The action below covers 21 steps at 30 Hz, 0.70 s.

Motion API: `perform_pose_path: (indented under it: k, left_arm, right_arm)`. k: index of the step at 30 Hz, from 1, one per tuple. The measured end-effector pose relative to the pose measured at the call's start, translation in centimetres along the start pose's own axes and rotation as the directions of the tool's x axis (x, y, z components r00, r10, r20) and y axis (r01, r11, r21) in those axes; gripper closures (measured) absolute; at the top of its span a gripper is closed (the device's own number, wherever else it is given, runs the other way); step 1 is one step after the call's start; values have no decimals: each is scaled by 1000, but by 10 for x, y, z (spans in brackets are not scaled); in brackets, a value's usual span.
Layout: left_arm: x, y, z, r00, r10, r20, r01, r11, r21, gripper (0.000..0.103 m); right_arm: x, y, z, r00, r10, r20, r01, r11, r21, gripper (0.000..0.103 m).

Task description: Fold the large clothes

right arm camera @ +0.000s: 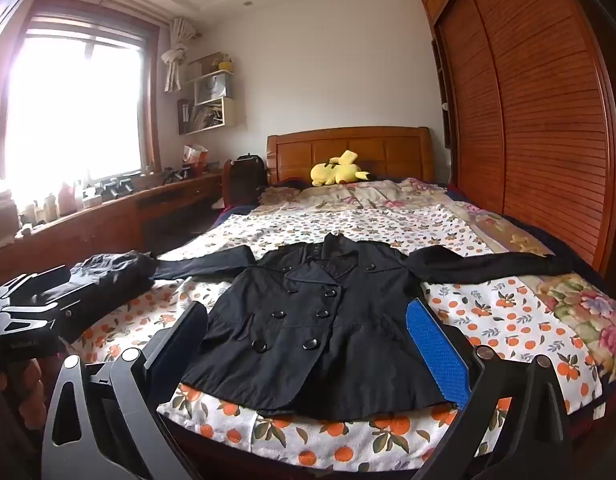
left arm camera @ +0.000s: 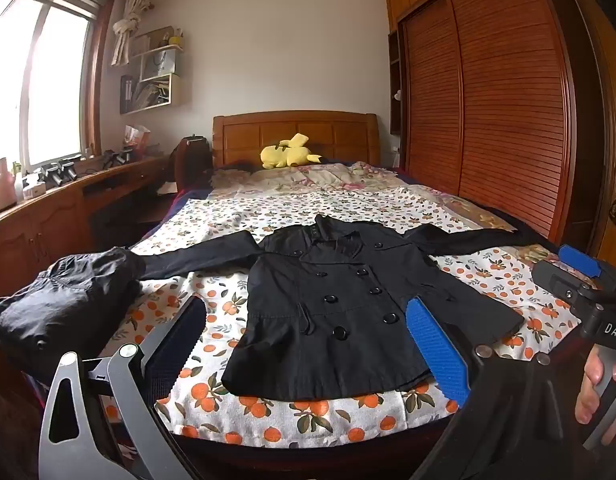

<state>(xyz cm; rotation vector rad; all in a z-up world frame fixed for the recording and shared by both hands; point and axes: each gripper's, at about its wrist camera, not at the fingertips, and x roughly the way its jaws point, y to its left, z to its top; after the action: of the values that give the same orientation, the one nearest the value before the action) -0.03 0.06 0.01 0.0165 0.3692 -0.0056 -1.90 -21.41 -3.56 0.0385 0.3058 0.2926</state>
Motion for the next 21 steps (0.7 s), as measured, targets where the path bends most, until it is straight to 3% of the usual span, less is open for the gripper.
perform_pose_path:
  k: [21]
  left_arm:
    - [3,-2,-1,1000,5,-12,-5,1000,9,2]
  right_arm:
    - [4,-1,-3,1000,-10,-8,10,1000,0,7]
